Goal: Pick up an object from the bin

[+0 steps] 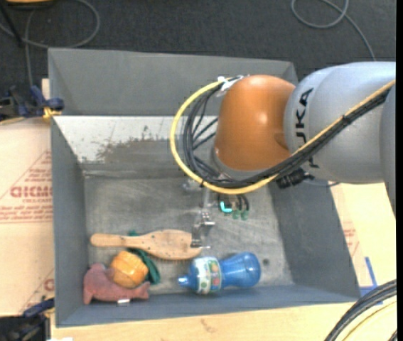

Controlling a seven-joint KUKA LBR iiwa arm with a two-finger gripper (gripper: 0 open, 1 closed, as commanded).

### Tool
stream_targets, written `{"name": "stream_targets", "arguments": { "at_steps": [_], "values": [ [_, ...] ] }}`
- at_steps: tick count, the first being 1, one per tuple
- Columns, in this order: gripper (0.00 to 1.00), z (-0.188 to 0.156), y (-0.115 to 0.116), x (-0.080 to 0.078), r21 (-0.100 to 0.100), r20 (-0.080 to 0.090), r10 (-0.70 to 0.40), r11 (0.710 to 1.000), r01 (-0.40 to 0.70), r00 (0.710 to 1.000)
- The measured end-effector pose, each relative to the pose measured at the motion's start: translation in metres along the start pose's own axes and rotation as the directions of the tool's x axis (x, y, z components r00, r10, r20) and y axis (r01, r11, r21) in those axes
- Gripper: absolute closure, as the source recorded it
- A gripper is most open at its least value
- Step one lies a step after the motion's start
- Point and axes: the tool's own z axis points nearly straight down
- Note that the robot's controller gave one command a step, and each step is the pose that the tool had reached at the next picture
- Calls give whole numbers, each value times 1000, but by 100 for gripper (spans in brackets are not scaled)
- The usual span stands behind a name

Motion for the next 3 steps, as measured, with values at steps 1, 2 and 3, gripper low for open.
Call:
{"name": "stream_targets", "arguments": {
  "at_steps": [1,2,3],
  "values": [
    [0,37,-12,2,3,6,-54,999,54,999],
    [0,97,19,25,3,12,-210,978,210,978],
    [100,104,30,30,1,15,-196,981,196,980]
  ]
}}
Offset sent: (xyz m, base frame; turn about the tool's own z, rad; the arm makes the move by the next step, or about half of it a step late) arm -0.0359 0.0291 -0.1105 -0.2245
